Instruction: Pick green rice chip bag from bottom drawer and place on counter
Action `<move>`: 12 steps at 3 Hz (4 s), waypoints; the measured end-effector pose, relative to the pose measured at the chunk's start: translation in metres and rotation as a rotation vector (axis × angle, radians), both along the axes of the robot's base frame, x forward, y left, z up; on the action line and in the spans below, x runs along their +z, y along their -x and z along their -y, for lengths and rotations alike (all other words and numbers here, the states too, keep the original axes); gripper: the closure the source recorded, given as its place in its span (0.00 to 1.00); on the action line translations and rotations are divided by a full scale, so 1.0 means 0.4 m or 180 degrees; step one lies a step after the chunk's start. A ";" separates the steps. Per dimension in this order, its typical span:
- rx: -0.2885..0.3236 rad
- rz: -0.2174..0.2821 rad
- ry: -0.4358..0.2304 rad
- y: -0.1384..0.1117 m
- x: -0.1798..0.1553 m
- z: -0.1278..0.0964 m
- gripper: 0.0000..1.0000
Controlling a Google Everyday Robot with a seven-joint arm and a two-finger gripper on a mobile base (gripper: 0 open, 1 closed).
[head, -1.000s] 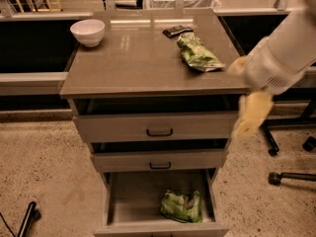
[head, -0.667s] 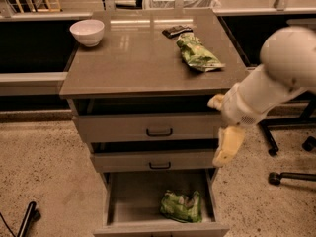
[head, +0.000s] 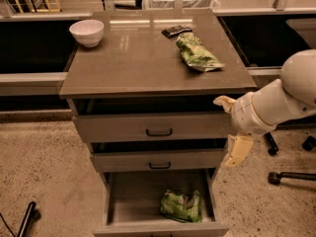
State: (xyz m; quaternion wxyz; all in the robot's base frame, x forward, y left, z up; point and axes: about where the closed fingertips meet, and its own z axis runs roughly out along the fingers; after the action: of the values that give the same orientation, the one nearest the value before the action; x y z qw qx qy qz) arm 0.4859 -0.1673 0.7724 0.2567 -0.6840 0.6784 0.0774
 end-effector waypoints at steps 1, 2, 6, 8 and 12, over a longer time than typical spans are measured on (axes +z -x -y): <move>-0.0027 -0.0034 -0.0037 -0.008 -0.076 -0.008 0.00; 0.0077 0.0068 -0.0074 -0.021 -0.226 -0.030 0.00; 0.0301 -0.0031 -0.0217 -0.047 -0.487 -0.044 0.14; 0.0253 -0.0186 -0.0244 -0.065 -0.745 -0.037 0.29; 0.0246 -0.0437 -0.0370 -0.082 -1.029 -0.087 0.00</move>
Offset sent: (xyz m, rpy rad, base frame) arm 0.0166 0.0243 -0.1768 0.0363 -0.0850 0.0879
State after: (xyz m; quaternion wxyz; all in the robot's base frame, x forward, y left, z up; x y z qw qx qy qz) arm 0.5189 -0.1326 0.3610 0.2458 -0.6866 0.6619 0.1731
